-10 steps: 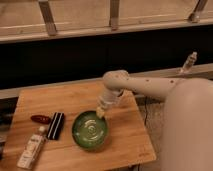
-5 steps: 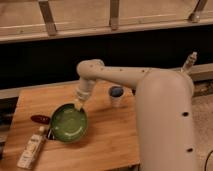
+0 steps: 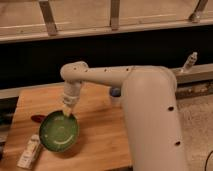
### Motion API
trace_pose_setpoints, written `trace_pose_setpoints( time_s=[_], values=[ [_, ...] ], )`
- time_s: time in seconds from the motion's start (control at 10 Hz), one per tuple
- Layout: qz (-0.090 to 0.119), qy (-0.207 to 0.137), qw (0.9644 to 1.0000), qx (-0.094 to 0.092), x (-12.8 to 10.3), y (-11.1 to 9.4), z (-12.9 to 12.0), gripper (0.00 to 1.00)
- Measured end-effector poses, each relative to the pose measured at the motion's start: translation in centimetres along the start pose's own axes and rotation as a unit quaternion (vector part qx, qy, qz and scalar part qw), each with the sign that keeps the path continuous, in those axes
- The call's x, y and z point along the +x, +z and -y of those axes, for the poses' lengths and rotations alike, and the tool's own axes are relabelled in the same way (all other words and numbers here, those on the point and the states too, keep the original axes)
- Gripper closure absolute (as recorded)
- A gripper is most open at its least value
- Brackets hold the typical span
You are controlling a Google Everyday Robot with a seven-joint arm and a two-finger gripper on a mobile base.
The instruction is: Drag the ceramic bowl in a circle
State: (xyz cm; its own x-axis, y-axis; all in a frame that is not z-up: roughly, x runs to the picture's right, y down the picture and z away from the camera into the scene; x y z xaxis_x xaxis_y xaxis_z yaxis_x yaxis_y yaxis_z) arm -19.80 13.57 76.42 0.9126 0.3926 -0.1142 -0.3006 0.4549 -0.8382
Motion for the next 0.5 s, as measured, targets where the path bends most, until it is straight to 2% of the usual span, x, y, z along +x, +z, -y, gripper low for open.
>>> trace_pose_setpoints(
  time_s=[0.3, 0.5],
  values=[
    [-0.023, 0.027, 0.9992, -0.017, 5.8, 1.2, -0.9, 1.00],
    [-0.033, 0.059, 0.9973, -0.029, 11.4, 1.9, -1.0, 1.00]
  ],
)
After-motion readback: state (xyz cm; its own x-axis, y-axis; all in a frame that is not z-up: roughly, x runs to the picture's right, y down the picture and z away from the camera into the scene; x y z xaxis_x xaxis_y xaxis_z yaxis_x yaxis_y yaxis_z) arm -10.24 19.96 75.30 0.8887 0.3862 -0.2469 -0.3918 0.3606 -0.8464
